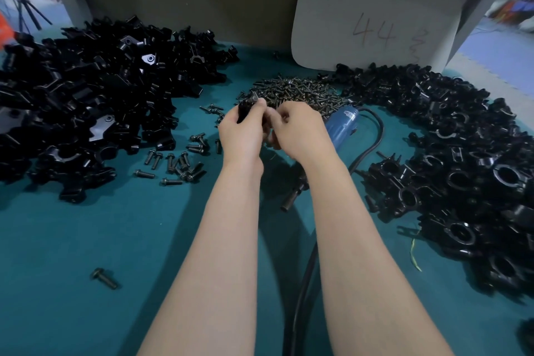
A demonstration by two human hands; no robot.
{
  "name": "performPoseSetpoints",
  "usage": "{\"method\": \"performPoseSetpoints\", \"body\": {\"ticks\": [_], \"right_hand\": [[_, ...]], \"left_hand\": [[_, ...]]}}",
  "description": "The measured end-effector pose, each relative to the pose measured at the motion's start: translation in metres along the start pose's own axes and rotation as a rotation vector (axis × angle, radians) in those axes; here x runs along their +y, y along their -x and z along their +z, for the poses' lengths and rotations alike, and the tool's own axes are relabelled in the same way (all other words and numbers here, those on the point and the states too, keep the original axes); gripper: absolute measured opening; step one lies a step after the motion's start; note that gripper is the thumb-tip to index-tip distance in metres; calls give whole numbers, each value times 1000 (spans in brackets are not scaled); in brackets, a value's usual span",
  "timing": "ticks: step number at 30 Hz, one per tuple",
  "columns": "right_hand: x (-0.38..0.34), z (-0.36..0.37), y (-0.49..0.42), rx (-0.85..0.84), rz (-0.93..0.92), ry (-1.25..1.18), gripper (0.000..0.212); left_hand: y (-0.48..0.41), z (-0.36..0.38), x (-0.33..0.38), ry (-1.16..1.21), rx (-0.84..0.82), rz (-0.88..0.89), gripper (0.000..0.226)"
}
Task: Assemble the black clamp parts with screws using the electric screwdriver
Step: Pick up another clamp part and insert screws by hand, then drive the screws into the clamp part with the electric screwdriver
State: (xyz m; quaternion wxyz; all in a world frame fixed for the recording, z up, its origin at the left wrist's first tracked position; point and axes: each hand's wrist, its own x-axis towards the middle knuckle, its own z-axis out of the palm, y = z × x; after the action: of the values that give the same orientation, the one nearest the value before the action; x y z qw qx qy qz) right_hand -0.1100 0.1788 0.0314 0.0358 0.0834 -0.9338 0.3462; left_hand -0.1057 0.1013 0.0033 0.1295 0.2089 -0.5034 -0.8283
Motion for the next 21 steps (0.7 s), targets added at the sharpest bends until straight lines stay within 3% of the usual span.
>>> {"method": "performPoseSetpoints", "body": {"ticks": [5, 9, 14, 17, 21], "right_hand": [[24, -29, -8, 283, 232, 73, 43], [44, -27, -5, 45, 481, 191, 80], [53, -22, -9, 61, 515, 86, 85], [59, -29, -11, 150, 508, -122, 67], [44, -50, -6, 330, 411, -606, 16]], "left_hand": [[-3, -3, 5, 407, -58, -236, 9], [0, -6, 10, 585, -120, -365, 14], [1, -9, 9, 559, -253, -346, 17], [1, -11, 9, 564, -304, -340, 15], [2, -13, 9, 654, -421, -361, 10]]}}
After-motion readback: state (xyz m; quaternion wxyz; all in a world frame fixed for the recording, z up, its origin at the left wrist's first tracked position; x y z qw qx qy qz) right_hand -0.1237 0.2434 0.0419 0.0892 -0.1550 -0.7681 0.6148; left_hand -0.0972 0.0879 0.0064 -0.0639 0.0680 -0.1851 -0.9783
